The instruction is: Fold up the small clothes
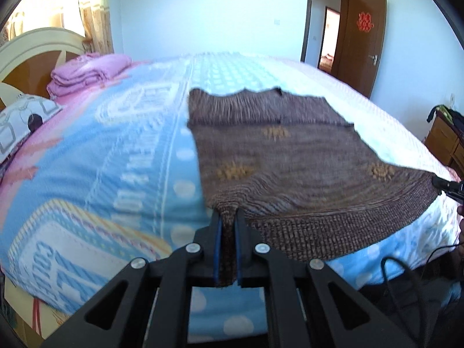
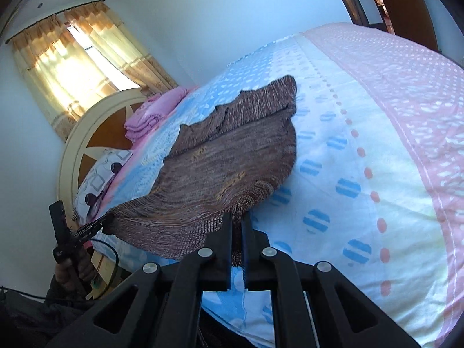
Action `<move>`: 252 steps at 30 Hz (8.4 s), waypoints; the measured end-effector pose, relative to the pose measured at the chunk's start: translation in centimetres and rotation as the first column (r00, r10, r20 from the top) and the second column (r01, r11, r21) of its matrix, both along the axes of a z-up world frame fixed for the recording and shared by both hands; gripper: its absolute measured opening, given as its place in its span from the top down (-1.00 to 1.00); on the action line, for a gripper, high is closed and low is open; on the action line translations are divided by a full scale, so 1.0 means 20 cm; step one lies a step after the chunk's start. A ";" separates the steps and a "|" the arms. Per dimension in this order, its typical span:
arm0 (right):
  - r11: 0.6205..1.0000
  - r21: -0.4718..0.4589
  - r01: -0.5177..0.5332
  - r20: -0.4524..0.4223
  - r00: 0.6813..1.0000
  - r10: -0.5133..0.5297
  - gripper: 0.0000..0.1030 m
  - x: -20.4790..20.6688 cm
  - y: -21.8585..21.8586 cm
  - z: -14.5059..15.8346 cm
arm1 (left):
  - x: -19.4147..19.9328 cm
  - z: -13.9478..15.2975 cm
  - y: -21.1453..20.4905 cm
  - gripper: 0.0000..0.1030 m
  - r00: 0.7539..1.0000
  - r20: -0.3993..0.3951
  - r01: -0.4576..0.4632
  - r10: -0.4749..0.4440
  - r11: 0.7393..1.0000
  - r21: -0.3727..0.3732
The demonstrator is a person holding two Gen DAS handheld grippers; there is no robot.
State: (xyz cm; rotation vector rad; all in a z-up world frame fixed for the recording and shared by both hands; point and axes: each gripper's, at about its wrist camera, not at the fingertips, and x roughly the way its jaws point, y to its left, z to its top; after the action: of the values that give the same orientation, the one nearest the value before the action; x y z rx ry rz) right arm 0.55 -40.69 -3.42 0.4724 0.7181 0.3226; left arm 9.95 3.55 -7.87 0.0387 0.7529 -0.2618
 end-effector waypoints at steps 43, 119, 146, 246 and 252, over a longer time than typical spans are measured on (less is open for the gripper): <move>0.993 -0.098 0.066 0.014 0.998 -0.065 0.91 1.44 -0.05 0.27 | 1.31 0.18 -0.15 0.84 0.993 0.095 -0.081 0.077 0.996 0.038; 0.908 -0.419 0.028 -0.118 0.989 -0.085 0.97 1.95 0.04 -0.16 | 1.48 -0.33 -0.01 -1.00 0.944 -0.078 -0.302 0.320 0.935 0.183; 0.921 -0.378 -0.092 -0.248 0.969 -0.005 0.50 1.34 0.05 -0.29 | 1.15 -0.36 -0.04 -1.00 0.965 -0.109 -0.223 0.240 0.964 0.144; 0.567 -0.752 -0.336 -0.005 0.863 0.505 -0.17 1.26 1.93 -0.39 | 1.83 -0.26 -0.04 -0.69 0.994 -0.106 -0.040 0.027 0.992 -0.116; 0.555 -0.743 -0.375 -0.013 0.836 0.548 0.42 1.22 1.95 -0.39 | 1.93 -0.35 -0.04 -0.17 0.981 -0.192 -0.060 0.030 0.987 -0.148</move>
State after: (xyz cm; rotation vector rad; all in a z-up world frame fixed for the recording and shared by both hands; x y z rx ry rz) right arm 24.86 -1.76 -11.30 -0.5436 0.6802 0.5484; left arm 48.61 2.80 -14.93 -0.1513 0.9200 -0.2821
